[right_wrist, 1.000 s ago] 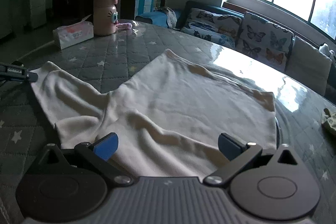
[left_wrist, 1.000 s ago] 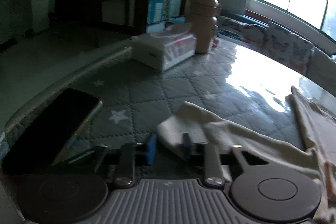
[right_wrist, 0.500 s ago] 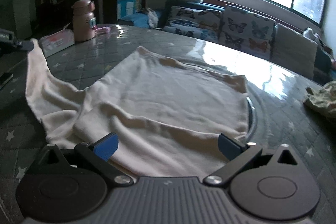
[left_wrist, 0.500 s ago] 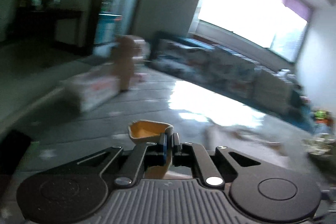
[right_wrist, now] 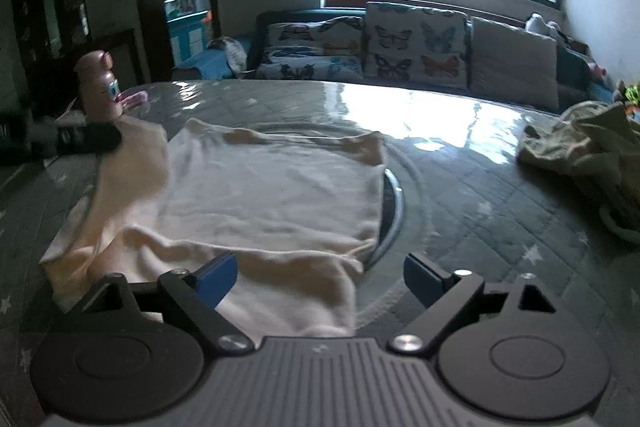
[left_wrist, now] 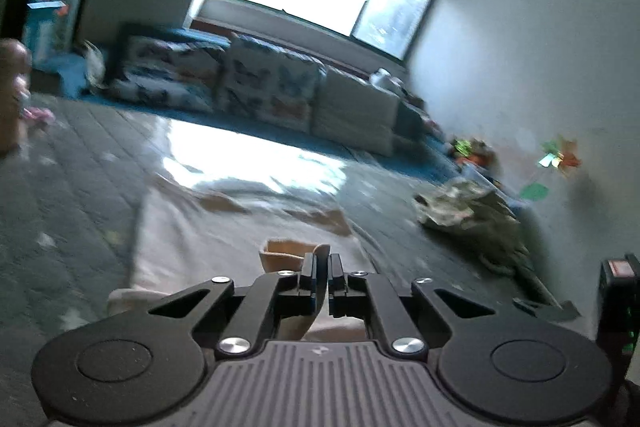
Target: Fold clothes
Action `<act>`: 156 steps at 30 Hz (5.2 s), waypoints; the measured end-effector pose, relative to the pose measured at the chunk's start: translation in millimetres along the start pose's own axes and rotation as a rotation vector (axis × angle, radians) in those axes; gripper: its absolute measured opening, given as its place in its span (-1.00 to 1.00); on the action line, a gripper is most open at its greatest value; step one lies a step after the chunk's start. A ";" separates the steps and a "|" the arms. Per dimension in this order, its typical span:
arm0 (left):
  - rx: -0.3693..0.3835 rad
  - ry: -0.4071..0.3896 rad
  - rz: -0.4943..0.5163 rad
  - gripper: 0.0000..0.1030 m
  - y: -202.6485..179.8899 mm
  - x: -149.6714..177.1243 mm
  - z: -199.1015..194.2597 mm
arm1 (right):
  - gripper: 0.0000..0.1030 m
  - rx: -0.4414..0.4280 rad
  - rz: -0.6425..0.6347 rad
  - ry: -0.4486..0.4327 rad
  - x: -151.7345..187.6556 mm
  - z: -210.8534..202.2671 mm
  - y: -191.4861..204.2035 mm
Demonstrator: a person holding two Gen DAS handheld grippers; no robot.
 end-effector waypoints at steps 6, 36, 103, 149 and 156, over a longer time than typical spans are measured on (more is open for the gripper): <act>-0.001 0.014 0.012 -0.14 8.8 6.3 -10.2 | 0.55 -0.045 0.044 -0.016 -2.8 -3.9 -4.6; -0.414 0.016 0.236 0.93 129.8 63.5 -61.4 | -0.91 -0.192 -0.058 -0.011 -34.5 3.7 51.6; -0.180 0.153 0.335 -0.13 79.7 34.1 14.2 | -0.58 -0.135 -0.231 0.083 5.9 36.7 34.2; -0.014 0.165 0.498 -0.78 36.5 31.3 6.6 | 0.01 -0.163 -0.594 -0.048 32.3 -9.3 76.6; -0.003 0.160 0.539 -0.31 41.4 47.9 -17.8 | -0.72 -0.247 -0.447 -0.006 21.4 -1.0 62.6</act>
Point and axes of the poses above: each gripper's, at about its wrist camera, not at the fingertips, and z roughly the way its jaws point, y to its left, x to its underside, the point moved 6 cm from there along z, roughly the way its jaws point, and after that the axes turned 14 degrees about -z, right-handed, at the moved point
